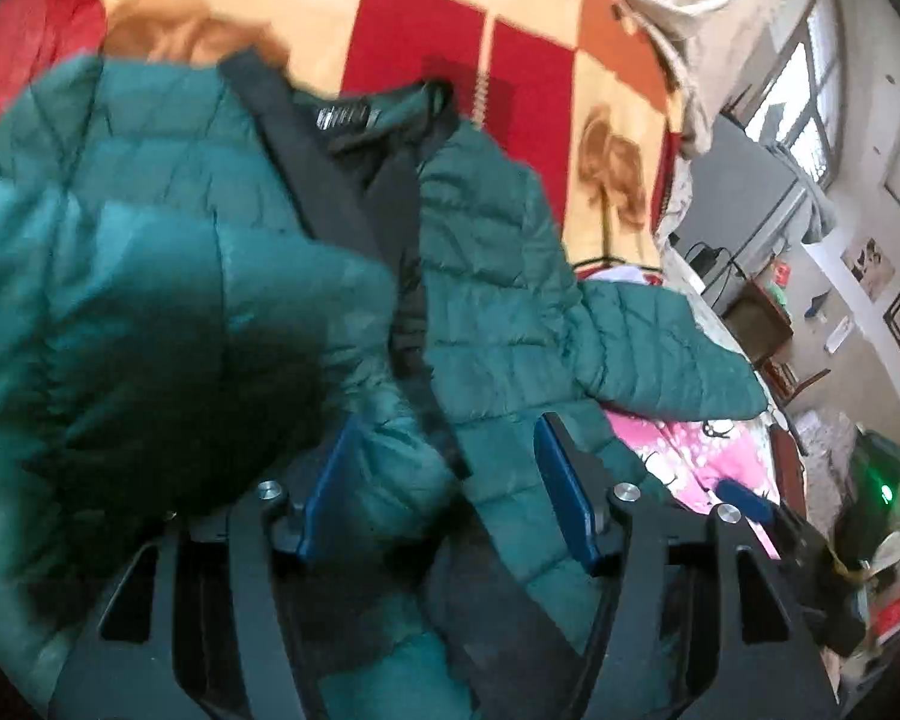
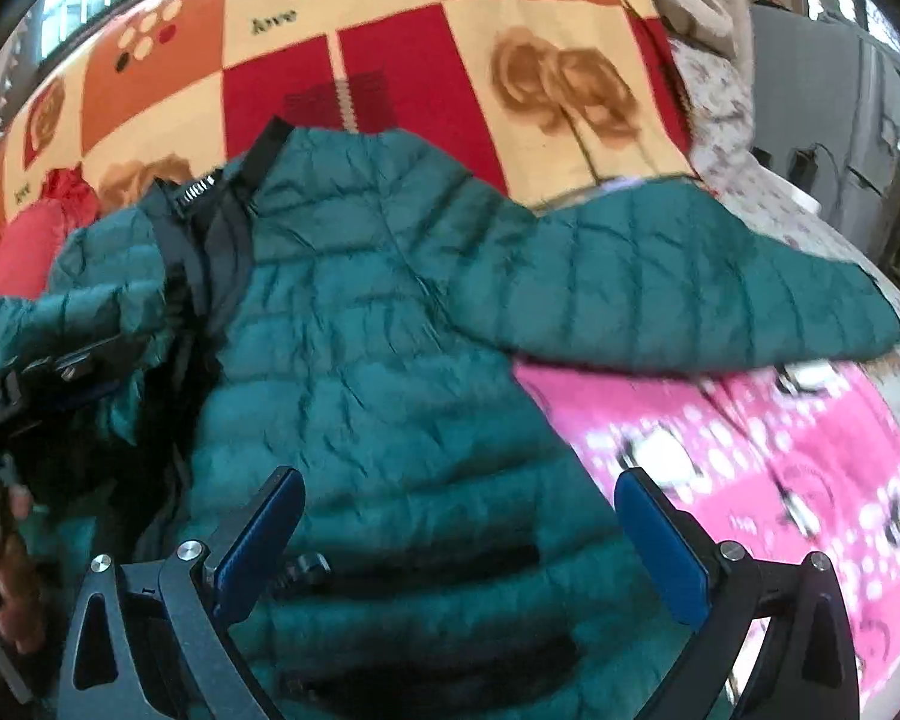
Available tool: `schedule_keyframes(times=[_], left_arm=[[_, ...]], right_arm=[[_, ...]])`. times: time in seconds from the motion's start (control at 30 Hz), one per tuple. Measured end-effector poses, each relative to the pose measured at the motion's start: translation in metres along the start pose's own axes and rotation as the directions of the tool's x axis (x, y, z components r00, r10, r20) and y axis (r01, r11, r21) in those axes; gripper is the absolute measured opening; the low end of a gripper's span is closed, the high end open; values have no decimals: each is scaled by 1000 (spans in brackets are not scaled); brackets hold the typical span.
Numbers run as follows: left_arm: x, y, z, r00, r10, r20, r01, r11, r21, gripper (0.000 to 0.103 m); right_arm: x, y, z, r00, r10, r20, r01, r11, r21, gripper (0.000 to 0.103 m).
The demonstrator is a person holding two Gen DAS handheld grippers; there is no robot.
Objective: Fold large clothes
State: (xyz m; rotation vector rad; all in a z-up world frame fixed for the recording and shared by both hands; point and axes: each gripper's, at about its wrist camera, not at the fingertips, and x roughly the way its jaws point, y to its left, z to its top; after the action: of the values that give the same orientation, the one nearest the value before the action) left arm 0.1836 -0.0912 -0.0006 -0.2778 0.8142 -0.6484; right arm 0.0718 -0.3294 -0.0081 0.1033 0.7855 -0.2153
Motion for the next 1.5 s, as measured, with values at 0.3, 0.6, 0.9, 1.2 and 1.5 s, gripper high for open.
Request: schedule_keyframes(times=[0.3, 0.6, 0.9, 1.2, 1.5], left_arm=[[-117, 23, 7, 786, 503, 359, -459, 864, -205, 61], [-113, 87, -6, 754, 615, 231, -507, 768, -390, 61], [-104, 106, -13, 761, 627, 165, -505, 733, -455, 61], [-118, 89, -6, 784, 556, 276, -428, 806, -409, 61], [-129, 59, -2, 757, 510, 409, -403, 856, -323, 66]], right_arm=[[26, 52, 50, 872, 488, 17, -489, 872, 40, 103], [73, 124, 50, 746, 647, -159, -663, 745, -76, 87], [86, 137, 32, 690, 692, -211, -719, 690, -83, 45], [48, 88, 60, 778, 628, -2, -626, 776, -74, 13], [55, -18, 80, 903, 397, 161, -417, 902, 113, 13]])
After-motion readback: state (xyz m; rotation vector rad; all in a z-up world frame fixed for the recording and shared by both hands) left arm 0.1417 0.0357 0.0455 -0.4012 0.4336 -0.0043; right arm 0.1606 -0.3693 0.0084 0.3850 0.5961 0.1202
